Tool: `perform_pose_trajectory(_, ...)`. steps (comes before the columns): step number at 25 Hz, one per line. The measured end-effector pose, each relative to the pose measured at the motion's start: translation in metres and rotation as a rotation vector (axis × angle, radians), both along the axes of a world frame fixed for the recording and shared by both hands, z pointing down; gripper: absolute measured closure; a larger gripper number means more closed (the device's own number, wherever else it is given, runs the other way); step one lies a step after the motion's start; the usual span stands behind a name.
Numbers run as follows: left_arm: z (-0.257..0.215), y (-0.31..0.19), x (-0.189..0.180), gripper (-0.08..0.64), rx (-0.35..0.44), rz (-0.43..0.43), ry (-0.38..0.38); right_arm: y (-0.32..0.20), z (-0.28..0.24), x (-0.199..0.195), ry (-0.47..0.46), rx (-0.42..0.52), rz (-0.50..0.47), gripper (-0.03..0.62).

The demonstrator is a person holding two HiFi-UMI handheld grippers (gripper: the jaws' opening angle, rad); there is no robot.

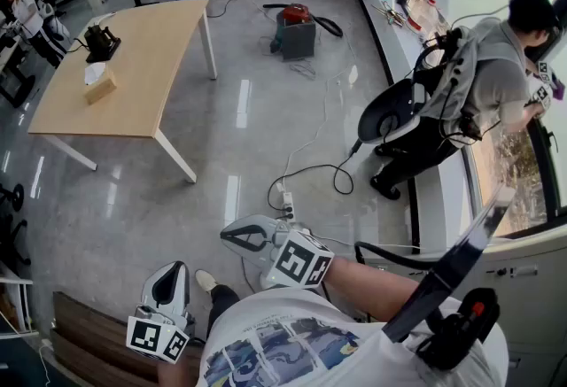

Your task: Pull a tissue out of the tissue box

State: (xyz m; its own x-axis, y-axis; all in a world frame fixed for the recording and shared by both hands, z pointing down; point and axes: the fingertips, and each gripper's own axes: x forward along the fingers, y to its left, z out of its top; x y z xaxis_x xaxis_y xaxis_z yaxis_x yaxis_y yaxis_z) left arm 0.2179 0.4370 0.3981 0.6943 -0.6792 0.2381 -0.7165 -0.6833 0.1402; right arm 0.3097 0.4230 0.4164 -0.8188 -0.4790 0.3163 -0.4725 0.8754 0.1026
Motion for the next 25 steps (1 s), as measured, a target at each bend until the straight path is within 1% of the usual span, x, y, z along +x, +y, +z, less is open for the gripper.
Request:
perform_pose_trajectory(3,0.002,0.002,-0.01,0.554,-0.016,0.02,0.002,0.006,0.0,-0.013,-0.018,-0.019,0.001,0.589)
perform_pose_trajectory(7,0.008,0.005,-0.009,0.554,-0.03,0.077,0.001,0.009,0.001,-0.013,0.012,-0.032,0.037,0.589)
perform_pose_trajectory(9,0.008,0.001,-0.016,0.554,-0.031,0.083,0.01,0.005,0.003,-0.02,0.013,-0.041,0.044,0.589)
perform_pose_trajectory(13,0.016,-0.012,-0.041,0.554,-0.035,0.045,0.018,-0.013,0.008,-0.043,-0.012,-0.038,0.026,0.589)
perform_pose_trajectory(16,0.018,-0.019,-0.063,0.554,-0.044,0.012,0.036,-0.022,0.01,-0.058,-0.018,-0.06,0.021,0.588)
perform_pose_trajectory(19,0.013,-0.033,-0.09,0.554,-0.028,-0.03,0.035,-0.035,0.008,-0.081,-0.012,-0.065,-0.01,0.588)
perform_pose_trajectory(22,0.007,-0.049,-0.119,0.554,-0.014,-0.057,0.032,-0.049,0.005,-0.102,0.009,-0.075,-0.019,0.588)
perform_pose_trajectory(25,0.0,-0.063,-0.16,0.554,0.008,-0.084,0.027,-0.069,0.003,-0.14,0.027,-0.077,-0.03,0.588)
